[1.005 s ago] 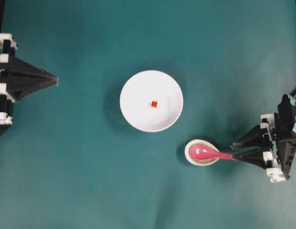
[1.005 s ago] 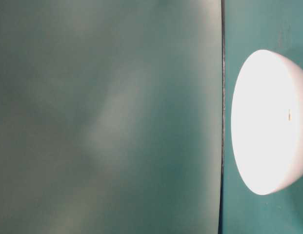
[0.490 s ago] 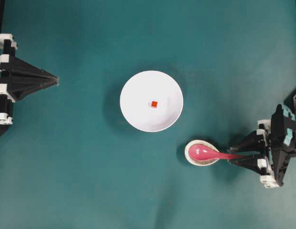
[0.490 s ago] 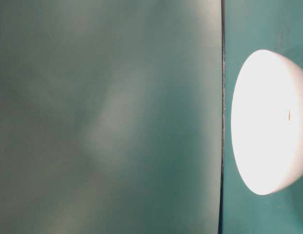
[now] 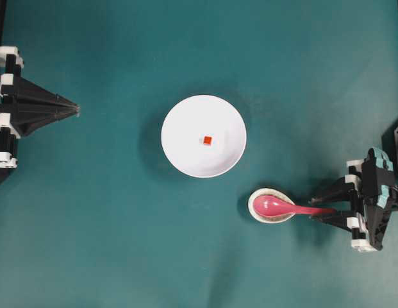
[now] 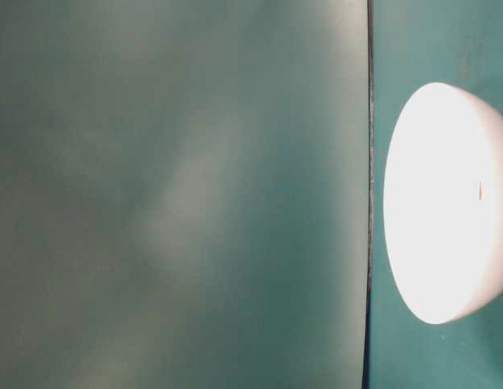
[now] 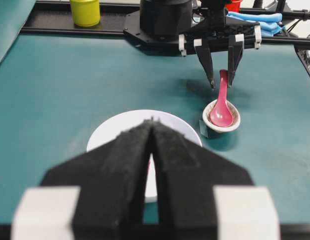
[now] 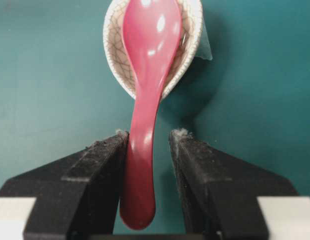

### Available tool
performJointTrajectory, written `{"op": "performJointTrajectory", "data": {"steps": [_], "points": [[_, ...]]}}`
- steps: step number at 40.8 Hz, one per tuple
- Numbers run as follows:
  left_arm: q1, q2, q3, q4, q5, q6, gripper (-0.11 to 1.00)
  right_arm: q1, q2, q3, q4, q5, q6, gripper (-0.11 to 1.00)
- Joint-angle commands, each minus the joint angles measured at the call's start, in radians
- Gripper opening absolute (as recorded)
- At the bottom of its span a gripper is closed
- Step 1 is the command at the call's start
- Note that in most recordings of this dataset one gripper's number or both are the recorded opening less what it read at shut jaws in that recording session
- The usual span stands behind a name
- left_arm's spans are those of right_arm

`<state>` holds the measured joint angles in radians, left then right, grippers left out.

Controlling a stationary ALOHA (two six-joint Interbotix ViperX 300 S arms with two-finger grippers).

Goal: Grip the spoon and scoop the red block from the bowl with right arm.
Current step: 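Close the right gripper on the pink spoon handle, then lift the spoon and carry it over the white bowl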

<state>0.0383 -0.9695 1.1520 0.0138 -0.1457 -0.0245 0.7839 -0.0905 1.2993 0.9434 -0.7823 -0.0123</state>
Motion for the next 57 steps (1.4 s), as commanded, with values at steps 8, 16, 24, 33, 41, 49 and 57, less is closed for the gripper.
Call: {"op": "performJointTrajectory", "data": {"steps": [8,16,24,33,41,49,57], "points": [[0.003,0.005,-0.026,0.0,0.005,-0.017,0.0,0.003,-0.006,0.006,0.003,-0.017,-0.021,0.45],[0.003,0.005,-0.026,0.002,0.005,-0.017,0.0,-0.006,-0.011,0.011,0.003,-0.025,-0.057,0.45],[0.003,0.005,-0.026,0.002,0.006,-0.015,0.0,-0.009,-0.015,0.005,0.003,-0.026,-0.071,0.45],[0.003,0.008,-0.025,0.002,0.018,-0.017,0.0,-0.009,-0.026,0.011,0.003,-0.028,-0.072,0.4],[0.003,0.009,-0.025,0.002,0.02,-0.015,0.0,-0.009,-0.032,0.015,0.0,-0.028,-0.078,0.23],[0.003,0.009,-0.025,0.002,0.028,-0.015,0.0,-0.009,-0.055,0.011,-0.002,-0.035,-0.098,0.23],[0.003,0.009,-0.026,0.002,0.04,-0.015,0.0,-0.069,-0.152,0.008,-0.002,-0.021,-0.146,0.23]]}}
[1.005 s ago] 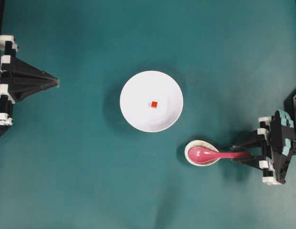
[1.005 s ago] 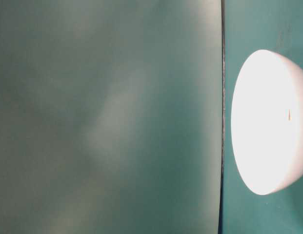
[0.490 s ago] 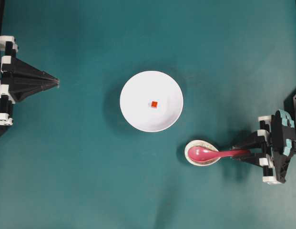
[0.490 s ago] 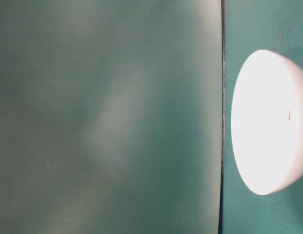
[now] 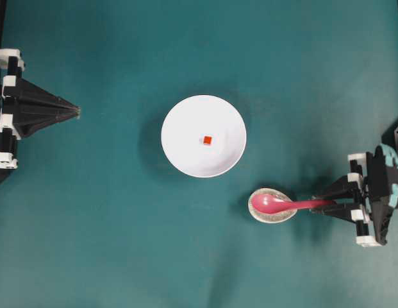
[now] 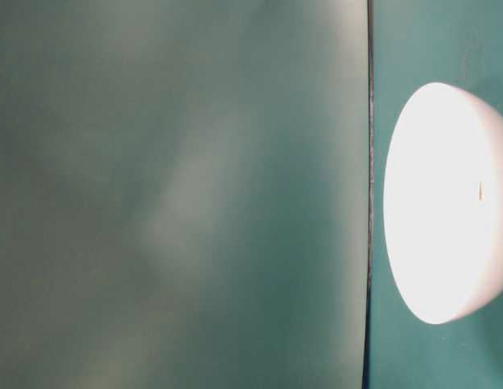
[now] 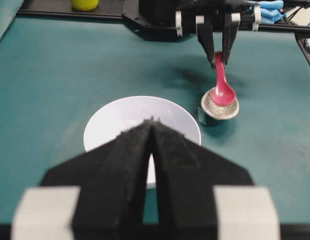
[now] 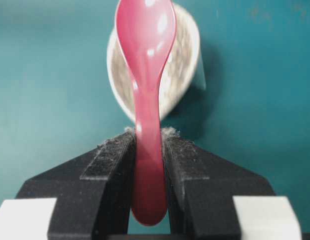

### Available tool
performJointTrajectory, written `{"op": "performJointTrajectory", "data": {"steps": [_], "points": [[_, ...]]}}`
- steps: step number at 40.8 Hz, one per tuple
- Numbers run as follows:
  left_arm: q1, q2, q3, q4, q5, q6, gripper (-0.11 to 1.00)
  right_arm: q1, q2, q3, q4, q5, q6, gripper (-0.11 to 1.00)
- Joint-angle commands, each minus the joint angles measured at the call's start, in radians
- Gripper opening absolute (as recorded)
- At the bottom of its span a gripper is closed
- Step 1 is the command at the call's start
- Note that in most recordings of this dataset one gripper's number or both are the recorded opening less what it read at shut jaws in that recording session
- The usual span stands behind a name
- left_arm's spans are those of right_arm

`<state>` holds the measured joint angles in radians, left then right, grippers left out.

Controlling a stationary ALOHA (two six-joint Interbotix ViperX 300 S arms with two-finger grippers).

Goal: Grip the spoon and scoop the red block from the bowl with right arm.
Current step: 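Lift the spoon and carry it over the white bowl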

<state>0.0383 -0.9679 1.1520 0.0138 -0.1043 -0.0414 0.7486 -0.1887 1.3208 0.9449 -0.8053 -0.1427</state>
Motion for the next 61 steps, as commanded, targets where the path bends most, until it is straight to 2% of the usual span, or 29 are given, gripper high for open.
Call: {"op": "performJointTrajectory", "data": {"steps": [1,5,11,14,19,22,25,29,34,38,43,50,54,58,61], "points": [[0.003,0.008,-0.026,0.002,0.0,0.002,0.0,-0.046,-0.066,-0.017,-0.003,0.006,-0.025,0.23],[0.003,0.008,-0.026,0.002,0.0,0.002,0.0,-0.117,-0.13,-0.028,-0.003,0.04,-0.081,0.23],[0.003,0.008,-0.026,0.002,0.0,0.002,0.0,-0.249,-0.229,-0.075,-0.005,0.169,-0.241,0.23],[0.003,0.008,-0.026,0.002,0.0,0.002,0.0,-0.334,-0.272,-0.117,-0.003,0.291,-0.36,0.23],[0.003,0.008,-0.026,0.002,0.0,0.002,0.0,-0.483,-0.307,-0.201,-0.005,0.528,-0.517,0.23],[0.003,0.008,-0.026,0.002,0.0,0.002,0.0,-0.577,-0.308,-0.255,-0.005,0.675,-0.575,0.23],[0.003,0.008,-0.026,0.002,0.0,0.002,0.0,-0.666,-0.302,-0.305,-0.005,0.815,-0.592,0.23],[0.003,0.008,-0.025,0.002,0.0,0.003,0.0,-0.775,-0.288,-0.373,-0.021,0.992,-0.592,0.23],[0.003,0.009,-0.025,0.002,0.002,0.003,0.0,-0.867,-0.262,-0.456,-0.044,1.158,-0.589,0.23],[0.003,0.009,-0.026,0.002,0.014,0.003,0.0,-0.914,-0.23,-0.525,-0.057,1.249,-0.584,0.23],[0.002,0.009,-0.026,0.002,0.038,0.003,0.0,-0.953,-0.189,-0.589,-0.061,1.287,-0.549,0.23],[0.002,0.008,-0.026,0.002,0.055,0.002,0.0,-1.012,-0.114,-0.667,-0.067,1.345,-0.37,0.23],[0.003,0.008,-0.026,0.002,0.055,0.002,0.0,-1.032,-0.072,-0.709,-0.101,1.399,-0.23,0.23],[0.003,0.008,-0.026,0.002,0.055,0.002,0.0,-1.034,-0.038,-0.747,-0.186,1.468,-0.126,0.23],[0.003,0.008,-0.026,0.0,0.055,0.003,0.0,-1.032,-0.012,-0.788,-0.285,1.568,-0.058,0.23]]}}
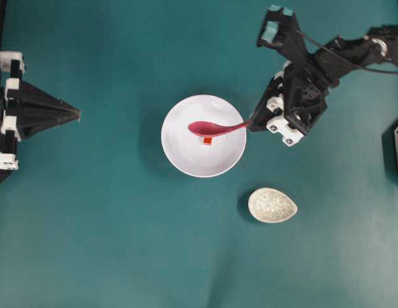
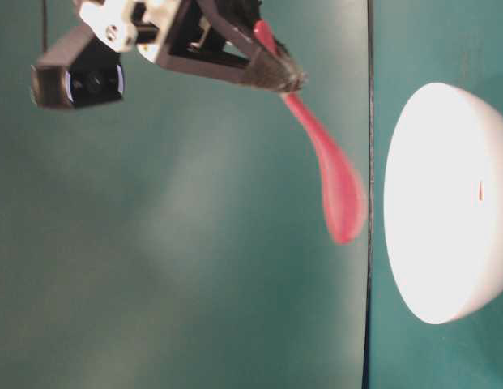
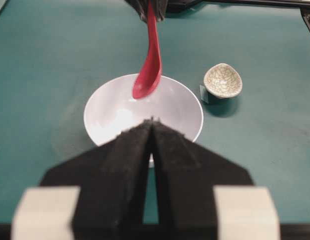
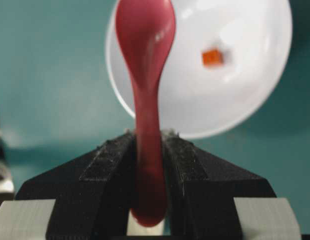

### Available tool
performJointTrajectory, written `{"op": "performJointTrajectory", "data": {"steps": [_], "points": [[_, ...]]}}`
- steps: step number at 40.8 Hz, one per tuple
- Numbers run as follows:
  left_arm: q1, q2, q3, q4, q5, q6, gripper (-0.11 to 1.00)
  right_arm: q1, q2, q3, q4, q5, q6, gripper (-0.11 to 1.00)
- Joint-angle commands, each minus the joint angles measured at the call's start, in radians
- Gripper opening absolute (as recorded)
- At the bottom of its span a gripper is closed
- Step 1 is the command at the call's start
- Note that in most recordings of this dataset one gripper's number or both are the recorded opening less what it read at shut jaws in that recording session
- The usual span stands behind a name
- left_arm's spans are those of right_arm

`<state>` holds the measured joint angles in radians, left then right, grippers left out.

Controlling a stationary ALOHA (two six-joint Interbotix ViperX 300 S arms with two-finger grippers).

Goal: Grip the spoon and scoop the red block from the bowl with right arm.
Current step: 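Lift the spoon and carry it over the white bowl, then lower the spoon bowl into the white bowl beside the red cube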

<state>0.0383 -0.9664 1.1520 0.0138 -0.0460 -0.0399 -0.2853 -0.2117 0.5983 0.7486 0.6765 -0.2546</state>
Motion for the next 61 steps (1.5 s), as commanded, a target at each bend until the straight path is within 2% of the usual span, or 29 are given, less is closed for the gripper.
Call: {"op": "performJointTrajectory", "data": {"steps": [1,3,10,14,21,32,44,61], "points": [[0.003,0.006,-0.025,0.002,-0.003,0.002,0.0,0.003,0.017,-0.075,-0.114,0.112,0.067,0.23],[0.003,0.006,-0.025,0.002,-0.003,0.006,0.0,0.005,0.031,-0.101,-0.176,0.173,0.1,0.23],[0.003,0.006,-0.026,0.002,-0.003,0.017,0.0,0.02,0.069,-0.193,-0.345,0.296,0.195,0.23],[0.003,0.008,-0.025,0.002,-0.003,0.017,0.0,0.041,0.091,-0.239,-0.41,0.324,0.202,0.23],[0.003,0.008,-0.025,0.002,-0.003,0.017,0.0,0.106,0.135,-0.291,-0.476,0.337,0.199,0.23],[0.003,0.008,-0.026,0.002,-0.003,0.017,0.0,0.147,0.206,-0.339,-0.555,0.382,0.201,0.23],[0.002,0.006,-0.026,0.002,-0.003,0.017,0.0,0.146,0.242,-0.362,-0.603,0.399,0.195,0.23],[0.003,0.006,-0.026,0.002,-0.003,0.017,0.0,0.147,0.281,-0.37,-0.609,0.388,0.19,0.23]]}}
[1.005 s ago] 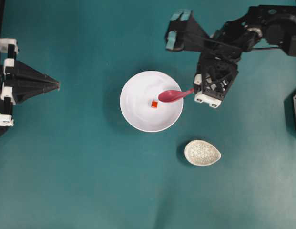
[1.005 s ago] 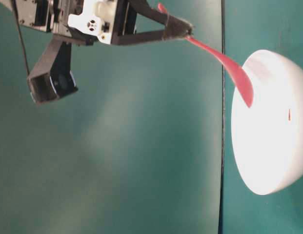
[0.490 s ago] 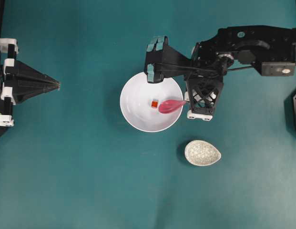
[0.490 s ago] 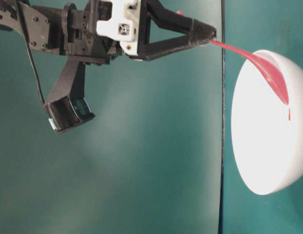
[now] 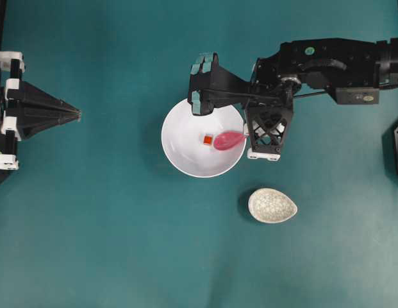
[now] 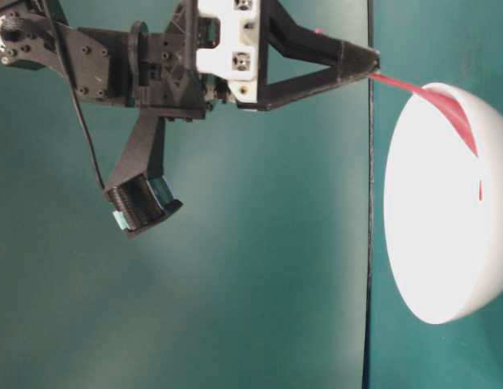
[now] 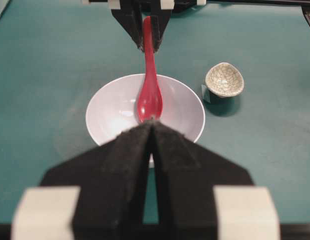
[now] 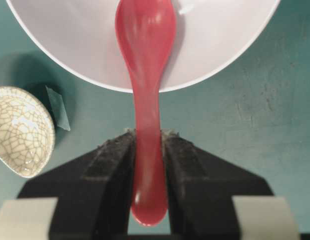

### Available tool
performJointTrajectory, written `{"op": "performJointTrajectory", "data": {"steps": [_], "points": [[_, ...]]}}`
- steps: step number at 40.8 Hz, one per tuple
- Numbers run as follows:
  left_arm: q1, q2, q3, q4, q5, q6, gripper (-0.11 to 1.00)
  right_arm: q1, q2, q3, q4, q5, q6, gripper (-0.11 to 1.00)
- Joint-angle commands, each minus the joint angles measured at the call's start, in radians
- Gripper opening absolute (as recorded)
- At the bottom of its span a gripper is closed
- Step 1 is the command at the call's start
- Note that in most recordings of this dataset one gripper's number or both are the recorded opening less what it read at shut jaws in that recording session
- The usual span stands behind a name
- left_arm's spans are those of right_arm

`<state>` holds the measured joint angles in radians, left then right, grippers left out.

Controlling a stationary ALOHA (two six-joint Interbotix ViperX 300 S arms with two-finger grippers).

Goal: Grip the spoon and scoop the red block from the bowl with right arm.
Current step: 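Lower the spoon bowl into the white bowl beside the red cube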

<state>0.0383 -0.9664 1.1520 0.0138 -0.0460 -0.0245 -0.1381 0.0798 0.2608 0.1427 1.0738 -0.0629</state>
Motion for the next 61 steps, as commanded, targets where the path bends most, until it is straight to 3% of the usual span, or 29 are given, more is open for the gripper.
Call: {"op": "performJointTrajectory", "data": {"steps": [1,31,61], "points": [[0.003,0.006,-0.025,0.002,-0.003,0.002,0.0,0.0,-0.011,-0.034,-0.003,-0.011,-0.002,0.23],[0.003,0.006,-0.025,0.002,-0.003,0.002,0.0,0.0,0.048,-0.072,-0.005,-0.14,-0.032,0.23],[0.003,0.006,-0.026,0.002,-0.003,-0.005,0.0,0.008,0.02,-0.02,-0.005,-0.235,-0.017,0.23]]}}
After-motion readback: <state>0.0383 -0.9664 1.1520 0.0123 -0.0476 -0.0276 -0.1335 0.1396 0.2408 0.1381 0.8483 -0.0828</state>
